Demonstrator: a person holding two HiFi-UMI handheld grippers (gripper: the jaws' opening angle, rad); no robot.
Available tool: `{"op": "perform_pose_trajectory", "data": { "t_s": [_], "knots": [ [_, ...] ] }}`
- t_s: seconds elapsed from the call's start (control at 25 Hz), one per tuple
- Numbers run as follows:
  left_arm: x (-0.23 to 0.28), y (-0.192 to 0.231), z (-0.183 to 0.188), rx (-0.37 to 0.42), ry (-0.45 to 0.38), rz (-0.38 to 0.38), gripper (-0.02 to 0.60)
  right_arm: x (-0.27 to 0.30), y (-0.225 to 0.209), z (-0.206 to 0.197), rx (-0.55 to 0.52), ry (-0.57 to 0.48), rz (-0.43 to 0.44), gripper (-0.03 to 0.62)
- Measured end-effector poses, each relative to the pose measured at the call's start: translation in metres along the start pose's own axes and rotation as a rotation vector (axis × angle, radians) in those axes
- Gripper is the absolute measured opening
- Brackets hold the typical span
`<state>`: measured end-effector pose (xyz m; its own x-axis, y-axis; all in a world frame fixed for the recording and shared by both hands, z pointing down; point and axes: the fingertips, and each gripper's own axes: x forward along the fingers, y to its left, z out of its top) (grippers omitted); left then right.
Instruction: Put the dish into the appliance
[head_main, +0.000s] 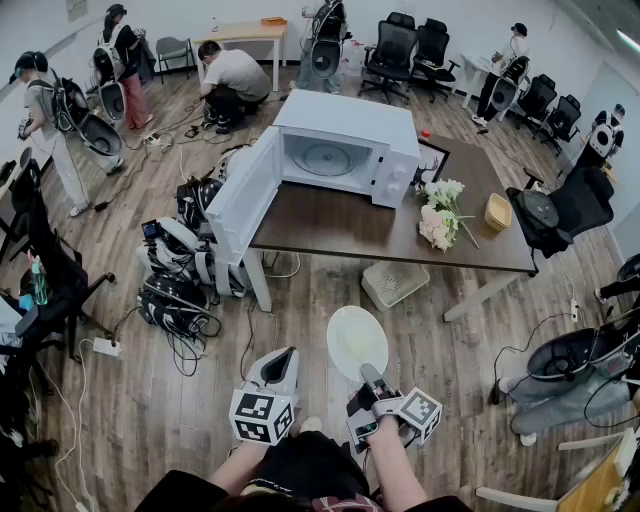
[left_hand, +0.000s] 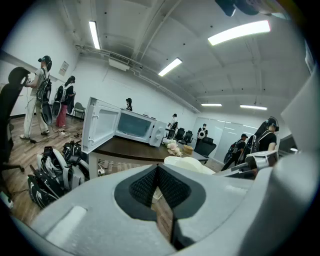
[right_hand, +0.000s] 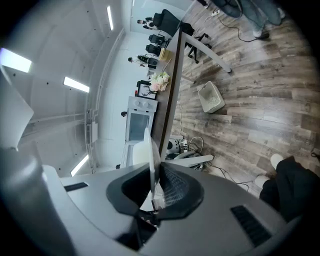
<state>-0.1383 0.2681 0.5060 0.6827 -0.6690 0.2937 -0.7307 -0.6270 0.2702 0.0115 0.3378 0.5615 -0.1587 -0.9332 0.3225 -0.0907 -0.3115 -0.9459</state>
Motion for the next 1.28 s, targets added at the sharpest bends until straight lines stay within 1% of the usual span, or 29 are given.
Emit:
{"op": "perform_pose_trajectory", "data": {
  "t_s": [0.2,0.4,0.48,0.72,0.88,1.04,1.28],
  "knots": [
    [-0.014,0.001,0.004,0.012,-0.016,-0.032,0.006,-0.001,0.008,-0.020,-0.013,-0.002,0.013,0.043],
    [-0.020,0.008,0.004,0.004,-0.015,-0.061,0.006,0.002,0.022,-0.038,-0.069,-0.001,0.015,0.040],
    [-0.021,0.010,0.004,0.004,-0.013,-0.083,0.006,0.007,0.028,-0.045,-0.060,-0.008,0.034,0.041],
    [-0.022,0.027,0.008,0.015,-0.011,-0.135,0.006,0.025,0.035,-0.060,-0.047,-0.042,0.049,0.043],
    [-0.021,0.043,0.005,0.002,0.000,-0.128,0.006,0.034,0.037,-0.065,-0.047,-0.054,0.053,0.043],
    [-0.019,0.054,0.000,0.009,0.017,-0.124,0.006,0.041,0.035,-0.067,-0.039,-0.065,0.055,0.043],
    [0.008,0.061,0.000,0.012,0.014,-0.094,0.006,0.062,0.029,-0.043,-0.064,-0.052,0.044,0.044]
  ]
}}
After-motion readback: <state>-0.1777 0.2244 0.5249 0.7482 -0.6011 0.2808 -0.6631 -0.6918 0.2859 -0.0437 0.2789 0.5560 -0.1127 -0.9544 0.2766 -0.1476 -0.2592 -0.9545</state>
